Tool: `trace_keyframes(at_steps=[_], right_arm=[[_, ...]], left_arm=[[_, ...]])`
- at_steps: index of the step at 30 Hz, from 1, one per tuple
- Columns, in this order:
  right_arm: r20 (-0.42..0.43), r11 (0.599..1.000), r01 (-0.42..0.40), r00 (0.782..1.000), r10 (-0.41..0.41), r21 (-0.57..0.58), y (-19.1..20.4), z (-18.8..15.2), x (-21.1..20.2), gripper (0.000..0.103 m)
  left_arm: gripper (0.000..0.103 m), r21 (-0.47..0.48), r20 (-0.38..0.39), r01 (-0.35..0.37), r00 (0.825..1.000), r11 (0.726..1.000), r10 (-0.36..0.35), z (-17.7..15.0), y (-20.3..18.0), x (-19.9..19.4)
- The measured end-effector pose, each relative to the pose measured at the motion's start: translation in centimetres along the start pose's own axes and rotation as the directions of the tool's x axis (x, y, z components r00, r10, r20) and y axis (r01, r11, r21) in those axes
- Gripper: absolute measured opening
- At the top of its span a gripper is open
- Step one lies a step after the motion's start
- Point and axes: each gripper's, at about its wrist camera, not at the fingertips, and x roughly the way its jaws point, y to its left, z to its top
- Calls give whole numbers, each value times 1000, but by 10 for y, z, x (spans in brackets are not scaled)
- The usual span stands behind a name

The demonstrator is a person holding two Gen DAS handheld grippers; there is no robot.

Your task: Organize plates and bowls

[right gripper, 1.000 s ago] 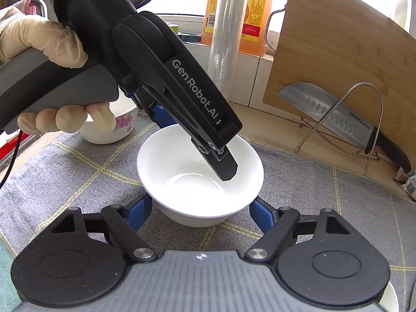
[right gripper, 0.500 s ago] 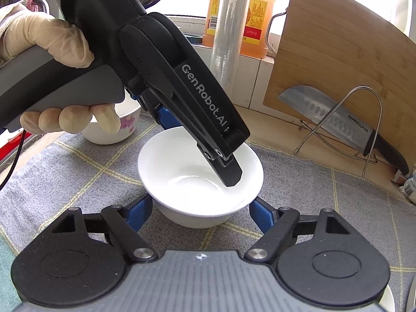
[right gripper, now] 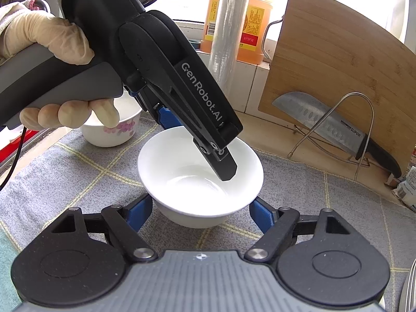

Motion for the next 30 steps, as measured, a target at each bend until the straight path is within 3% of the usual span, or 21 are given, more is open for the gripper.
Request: trace_keyframes(at_steps=[30], right_arm=[[-1, 999, 52, 999, -52, 9, -23, -9, -59, 85]], left_arm=[[65, 94, 4, 5, 1000, 996, -6, 7, -74, -18]])
